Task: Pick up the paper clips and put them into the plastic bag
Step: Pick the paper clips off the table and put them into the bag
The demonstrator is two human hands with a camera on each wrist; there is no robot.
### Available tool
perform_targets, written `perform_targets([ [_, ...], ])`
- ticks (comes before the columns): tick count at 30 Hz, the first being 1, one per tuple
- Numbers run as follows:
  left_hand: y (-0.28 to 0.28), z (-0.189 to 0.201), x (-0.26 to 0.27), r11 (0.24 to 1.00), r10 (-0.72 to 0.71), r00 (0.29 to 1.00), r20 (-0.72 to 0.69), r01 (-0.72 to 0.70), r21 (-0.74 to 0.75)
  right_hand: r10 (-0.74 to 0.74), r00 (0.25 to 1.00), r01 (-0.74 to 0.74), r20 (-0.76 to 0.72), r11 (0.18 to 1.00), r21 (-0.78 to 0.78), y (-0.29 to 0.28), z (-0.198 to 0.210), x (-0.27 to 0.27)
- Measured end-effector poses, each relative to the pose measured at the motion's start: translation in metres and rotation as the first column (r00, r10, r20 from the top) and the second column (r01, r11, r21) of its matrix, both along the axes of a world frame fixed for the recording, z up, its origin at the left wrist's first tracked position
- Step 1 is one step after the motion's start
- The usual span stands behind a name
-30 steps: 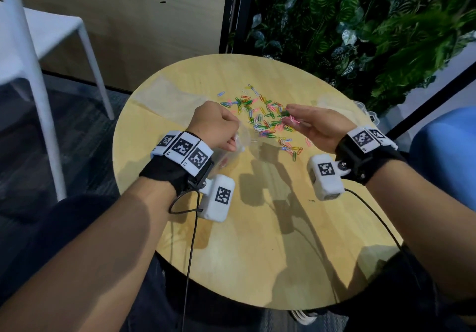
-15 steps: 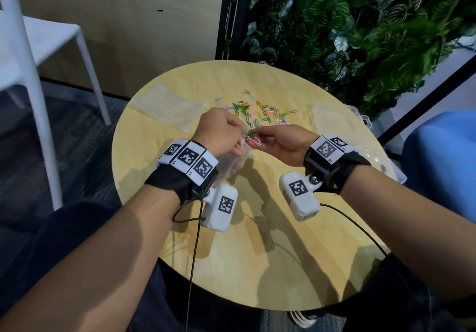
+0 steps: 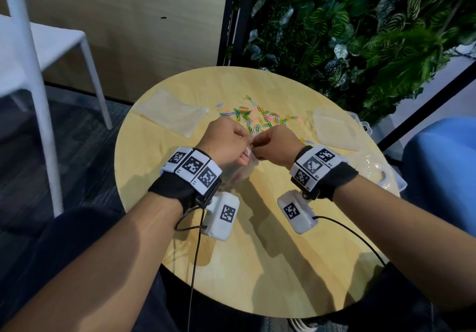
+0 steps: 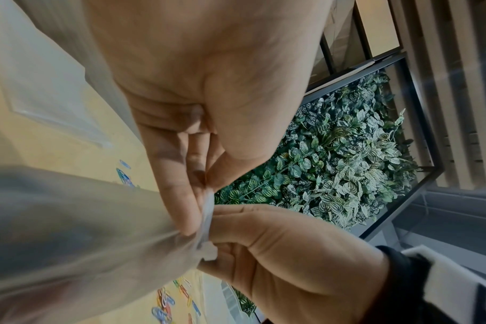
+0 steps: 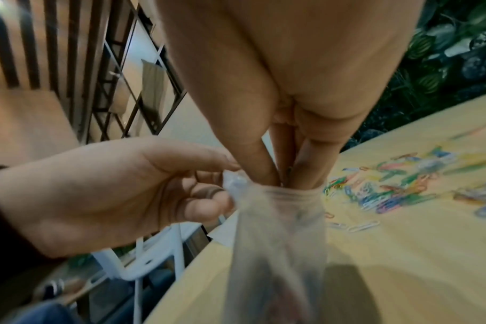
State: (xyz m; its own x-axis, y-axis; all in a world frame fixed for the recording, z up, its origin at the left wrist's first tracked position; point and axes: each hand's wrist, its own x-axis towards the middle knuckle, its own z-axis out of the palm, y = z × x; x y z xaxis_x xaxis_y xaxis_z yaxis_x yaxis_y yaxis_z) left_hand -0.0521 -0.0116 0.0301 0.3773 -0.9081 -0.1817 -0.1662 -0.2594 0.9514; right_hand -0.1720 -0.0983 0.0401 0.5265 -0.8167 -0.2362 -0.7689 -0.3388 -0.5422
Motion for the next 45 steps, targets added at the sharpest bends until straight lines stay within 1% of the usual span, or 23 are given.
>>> perform_targets([
  [3,-0.001,0.000,0.002,1.000,0.003,1.000,0.011,-0.003,0.002,0.003,1.000,-0.004,0.018,0.999,0.049,-0.001,-0.002,0.001],
  [4,-0.001,0.000,0.003,1.000,0.005,1.000,0.014,-0.005,0.000,0.009,1.000,-0.010,0.025,1.000,0.026,0.000,-0.002,0.001],
  [6,-0.001,0.001,0.002,1.000,0.002,1.000,0.010,-0.002,-0.007,0.087,0.996,-0.087,-0.005,0.987,-0.138,0.000,0.000,0.000],
  [8,0.001,0.002,0.001,1.000,0.000,1.000,0.005,0.000,-0.018,0.179,0.982,-0.188,-0.060,0.941,-0.282,0.003,0.002,-0.001],
  [10,0.003,0.002,0.002,0.999,0.012,1.000,0.011,-0.011,-0.031,0.260,0.959,-0.281,-0.109,0.915,-0.288,0.004,0.003,0.000],
  [11,0.004,0.002,0.004,0.999,0.024,0.999,0.025,-0.023,-0.036,0.296,0.952,-0.307,-0.078,0.922,-0.235,0.002,0.005,0.001],
  [13,0.005,0.004,0.010,0.998,0.048,0.996,0.072,-0.045,-0.041,0.277,0.948,-0.277,0.157,0.961,-0.021,-0.004,0.012,-0.005],
  [14,0.006,0.005,0.014,0.997,0.060,0.994,0.096,-0.056,-0.045,0.193,0.930,-0.230,0.313,0.969,0.086,-0.011,0.014,-0.012],
  [15,0.007,0.006,0.018,0.996,0.073,0.991,0.111,-0.068,-0.051,0.088,0.911,-0.152,0.403,0.980,0.130,-0.021,0.015,-0.022],
  [16,0.009,0.007,0.021,0.995,0.085,0.990,0.114,-0.079,-0.058,-0.008,0.915,-0.036,0.404,0.994,0.101,-0.035,0.011,-0.034],
  [17,0.010,0.008,0.024,0.994,0.094,0.989,0.113,-0.087,-0.063,-0.084,0.946,0.081,0.313,0.996,0.021,-0.052,0.005,-0.049],
  [18,0.011,0.008,0.027,0.993,0.100,0.989,0.111,-0.093,-0.067,-0.165,0.972,0.176,0.165,0.983,-0.052,-0.069,-0.006,-0.066],
  [19,0.012,0.009,0.028,0.993,0.104,0.988,0.110,-0.097,-0.069,-0.243,0.970,0.242,-0.016,0.967,-0.079,-0.081,-0.015,-0.080],
  [20,0.012,0.009,0.029,0.993,0.106,0.988,0.111,-0.099,-0.069,-0.290,0.940,0.279,-0.178,0.957,-0.084,-0.092,-0.026,-0.093],
  [22,0.011,0.008,0.031,0.992,0.112,0.987,0.115,-0.105,-0.065,-0.265,0.873,0.241,-0.409,0.964,-0.109,-0.107,-0.047,-0.111],
  [24,0.009,0.007,0.032,0.993,0.112,0.986,0.127,-0.105,-0.060,-0.224,0.829,0.179,-0.513,0.974,-0.136,-0.104,-0.053,-0.111],
  [27,0.006,0.007,0.033,0.993,0.104,0.985,0.139,-0.097,-0.061,-0.188,0.869,0.148,-0.457,0.982,-0.122,-0.097,-0.055,-0.091],
  [30,0.004,0.007,0.032,0.994,0.099,0.984,0.151,-0.091,-0.058,-0.149,0.931,0.117,-0.332,0.986,-0.116,-0.096,-0.062,-0.063],
  [33,0.004,0.007,0.030,0.995,0.085,0.983,0.163,-0.076,-0.058,-0.139,0.961,0.111,-0.238,0.985,-0.129,-0.093,-0.064,-0.030],
  [36,0.005,0.007,0.033,0.996,0.084,0.982,0.169,-0.075,-0.058,-0.089,0.947,0.035,-0.310,0.984,-0.177,-0.097,-0.065,-0.004],
  [40,0.006,0.006,0.039,0.995,0.090,0.986,0.143,-0.083,-0.050,0.053,0.912,-0.179,-0.406,0.943,-0.280,-0.095,-0.065,0.011],
  [43,0.007,0.006,0.040,0.996,0.080,0.987,0.142,-0.074,-0.043,0.051,0.919,-0.211,-0.391,0.901,-0.378,-0.090,-0.063,0.008],
  [45,0.007,0.006,0.039,0.997,0.069,0.988,0.141,-0.064,-0.041,0.044,0.912,-0.219,-0.407,0.892,-0.395,-0.090,-0.062,0.002],
])
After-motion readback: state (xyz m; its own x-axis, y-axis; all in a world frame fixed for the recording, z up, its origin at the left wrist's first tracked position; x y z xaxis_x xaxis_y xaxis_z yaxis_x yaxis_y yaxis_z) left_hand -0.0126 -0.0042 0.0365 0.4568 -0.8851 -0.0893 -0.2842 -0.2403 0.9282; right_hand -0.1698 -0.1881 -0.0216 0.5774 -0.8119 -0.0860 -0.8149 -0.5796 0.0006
